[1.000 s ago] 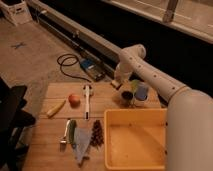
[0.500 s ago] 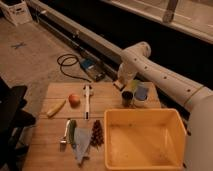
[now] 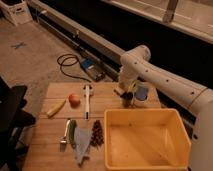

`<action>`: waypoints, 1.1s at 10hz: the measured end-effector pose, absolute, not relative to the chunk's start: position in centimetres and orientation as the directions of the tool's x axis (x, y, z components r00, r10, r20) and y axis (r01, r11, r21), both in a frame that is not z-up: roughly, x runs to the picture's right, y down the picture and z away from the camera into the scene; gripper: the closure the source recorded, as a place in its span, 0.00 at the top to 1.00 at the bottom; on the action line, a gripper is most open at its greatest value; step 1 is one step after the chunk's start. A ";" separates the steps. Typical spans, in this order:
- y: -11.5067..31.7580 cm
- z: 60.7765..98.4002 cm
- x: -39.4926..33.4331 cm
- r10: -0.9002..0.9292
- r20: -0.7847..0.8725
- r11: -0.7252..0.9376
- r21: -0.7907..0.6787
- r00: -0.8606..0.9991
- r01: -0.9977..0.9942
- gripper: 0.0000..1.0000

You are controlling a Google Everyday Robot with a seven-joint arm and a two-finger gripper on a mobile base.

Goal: Place eraser in metal cup

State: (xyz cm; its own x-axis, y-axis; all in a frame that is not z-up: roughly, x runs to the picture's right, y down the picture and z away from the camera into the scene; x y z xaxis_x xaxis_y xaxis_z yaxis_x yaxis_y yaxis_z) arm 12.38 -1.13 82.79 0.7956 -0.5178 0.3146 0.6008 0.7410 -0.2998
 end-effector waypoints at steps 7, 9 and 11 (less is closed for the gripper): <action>2.2 84.3 14.5 -0.429 0.300 0.760 -0.390 0.852 0.520 0.64; 2.9 85.3 14.4 -0.416 0.305 0.758 -0.405 0.857 0.512 0.64; 3.2 85.8 14.8 -0.409 0.302 0.755 -0.419 0.861 0.505 0.64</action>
State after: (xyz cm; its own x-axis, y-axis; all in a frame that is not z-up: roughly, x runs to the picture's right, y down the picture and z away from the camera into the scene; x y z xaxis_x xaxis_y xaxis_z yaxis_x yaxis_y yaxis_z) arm 14.79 3.16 85.80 0.8614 -0.4088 0.3015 0.5048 0.7549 -0.4186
